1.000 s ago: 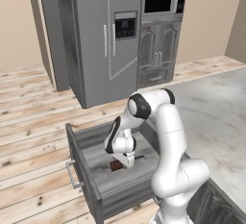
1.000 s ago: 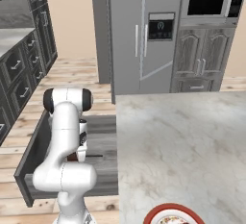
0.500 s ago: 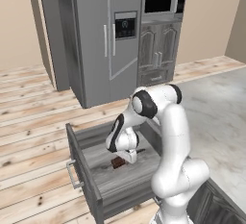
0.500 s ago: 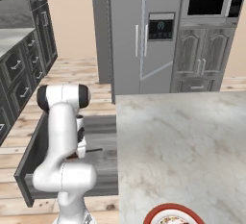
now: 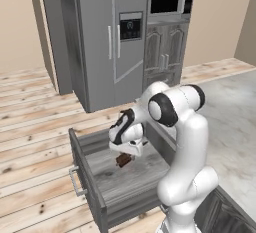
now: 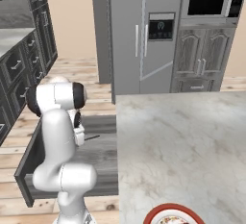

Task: Pick up the knife from the drawer and place it on the cutting board. Then place the meat from the plate to the cutting board.

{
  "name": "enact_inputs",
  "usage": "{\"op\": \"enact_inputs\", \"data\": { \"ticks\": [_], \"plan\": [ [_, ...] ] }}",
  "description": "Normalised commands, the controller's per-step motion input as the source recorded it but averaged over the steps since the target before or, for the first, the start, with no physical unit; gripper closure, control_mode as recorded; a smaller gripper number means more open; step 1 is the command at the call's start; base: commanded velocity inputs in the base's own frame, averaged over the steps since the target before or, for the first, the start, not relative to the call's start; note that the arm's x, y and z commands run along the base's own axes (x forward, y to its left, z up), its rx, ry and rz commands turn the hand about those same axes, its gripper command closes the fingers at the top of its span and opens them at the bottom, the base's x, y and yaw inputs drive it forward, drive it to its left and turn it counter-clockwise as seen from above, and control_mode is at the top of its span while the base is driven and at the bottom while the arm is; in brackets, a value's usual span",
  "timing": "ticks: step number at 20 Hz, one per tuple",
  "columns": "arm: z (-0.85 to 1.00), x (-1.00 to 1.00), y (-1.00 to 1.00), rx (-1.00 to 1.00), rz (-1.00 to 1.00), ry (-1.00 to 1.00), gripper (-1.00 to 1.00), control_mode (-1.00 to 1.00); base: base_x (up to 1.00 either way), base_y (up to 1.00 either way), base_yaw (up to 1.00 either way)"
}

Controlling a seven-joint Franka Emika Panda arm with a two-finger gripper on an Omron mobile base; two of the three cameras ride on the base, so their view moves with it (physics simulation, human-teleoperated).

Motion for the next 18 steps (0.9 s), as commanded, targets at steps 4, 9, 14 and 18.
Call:
{"op": "enact_inputs", "data": {
  "ticks": [4, 9, 14, 18],
  "plan": [
    [0.79, 0.00, 0.07, -0.05, 0.19, 0.05, 1.00, -1.00, 0.00, 0.00, 0.00],
    [0.59, 0.00, 0.00, -0.06, 0.19, 0.01, 1.00, -1.00, 0.00, 0.00, 0.00],
    [0.33, 0.00, 0.02, -0.03, 0.19, 0.00, 1.00, -1.00, 0.00, 0.00, 0.00],
    [0.28, -0.03, 0.00, 0.00, 0.12, 0.00, 1.00, -1.00, 0.00, 0.00, 0.00]
  ]
}}
